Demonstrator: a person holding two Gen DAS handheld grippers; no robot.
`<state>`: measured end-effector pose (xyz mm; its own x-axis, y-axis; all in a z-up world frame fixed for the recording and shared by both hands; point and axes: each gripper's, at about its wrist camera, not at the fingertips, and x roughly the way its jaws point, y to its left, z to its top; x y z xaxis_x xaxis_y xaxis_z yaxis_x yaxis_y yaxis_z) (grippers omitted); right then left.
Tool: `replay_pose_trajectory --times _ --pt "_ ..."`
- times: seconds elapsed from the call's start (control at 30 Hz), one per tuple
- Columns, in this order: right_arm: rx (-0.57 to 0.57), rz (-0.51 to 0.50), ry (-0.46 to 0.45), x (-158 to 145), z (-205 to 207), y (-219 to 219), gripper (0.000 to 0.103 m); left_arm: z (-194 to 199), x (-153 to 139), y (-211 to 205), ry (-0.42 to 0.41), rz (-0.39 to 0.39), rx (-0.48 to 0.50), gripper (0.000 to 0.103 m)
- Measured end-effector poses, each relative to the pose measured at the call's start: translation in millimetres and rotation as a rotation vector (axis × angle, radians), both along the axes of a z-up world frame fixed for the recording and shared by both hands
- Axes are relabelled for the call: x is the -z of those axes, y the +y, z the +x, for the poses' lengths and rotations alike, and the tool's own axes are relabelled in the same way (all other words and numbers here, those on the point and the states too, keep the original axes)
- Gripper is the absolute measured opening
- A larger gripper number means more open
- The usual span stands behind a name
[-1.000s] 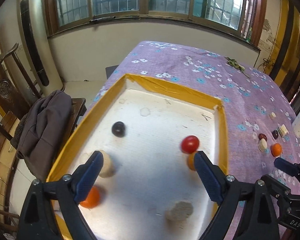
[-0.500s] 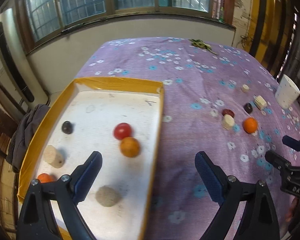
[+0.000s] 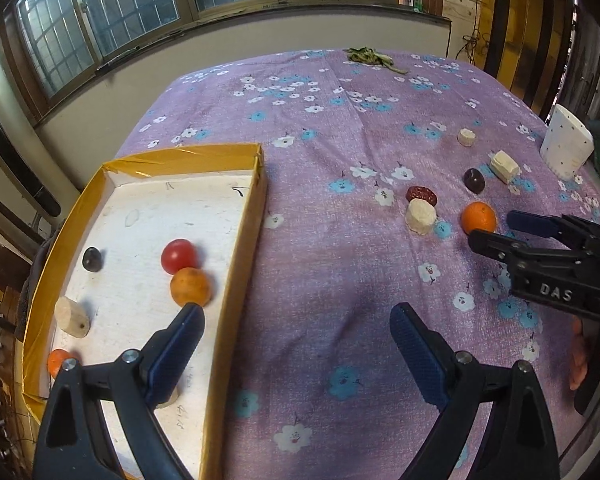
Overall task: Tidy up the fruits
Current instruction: 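Withdraw both grippers from the tray toward the remaining orange, then grasp the orange with the right gripper while the left grasps the round grey pastry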
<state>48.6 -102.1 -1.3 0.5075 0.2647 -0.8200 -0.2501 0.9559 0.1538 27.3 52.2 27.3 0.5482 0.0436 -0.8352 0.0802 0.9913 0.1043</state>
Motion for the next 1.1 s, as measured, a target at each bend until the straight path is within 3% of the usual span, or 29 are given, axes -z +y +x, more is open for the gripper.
replay_pose_trajectory --times 0.03,0.2,0.5,0.6,0.7,0.77,0.93,1.1 --pt "-0.007 0.014 0.015 3.3 3.6 -0.4 0.055 2.3 1.2 -2.6 0.003 0.002 0.001 0.095" --pt "-0.039 0.018 0.01 4.9 6.2 -2.6 0.034 20.8 6.9 -23.6 0.018 -0.005 0.023 0.095" --pt "0.013 -0.007 -0.028 -6.6 -15.4 -38.3 0.034 63.3 21.5 -71.9 0.028 -0.073 0.093 0.093" --pt "0.022 -0.009 -0.03 -7.3 -20.2 -46.6 0.034 74.1 29.7 -82.4 0.044 -0.094 0.107 0.073" --pt "0.031 0.01 -0.03 -8.9 -24.4 -52.1 0.034 80.7 42.6 -88.0 0.087 -0.109 0.121 0.036" --pt "0.034 0.019 -0.035 -11.0 -26.6 -52.8 0.034 77.5 42.4 -86.1 0.061 -0.125 0.131 0.031" --pt "0.038 0.017 -0.044 -14.8 -31.7 -49.1 0.034 69.2 36.3 -74.4 0.072 -0.203 0.134 0.031" --pt "0.052 0.023 -0.051 -19.3 -38.9 -39.8 0.034 49.9 20.5 -56.6 0.041 -0.224 0.138 0.031"
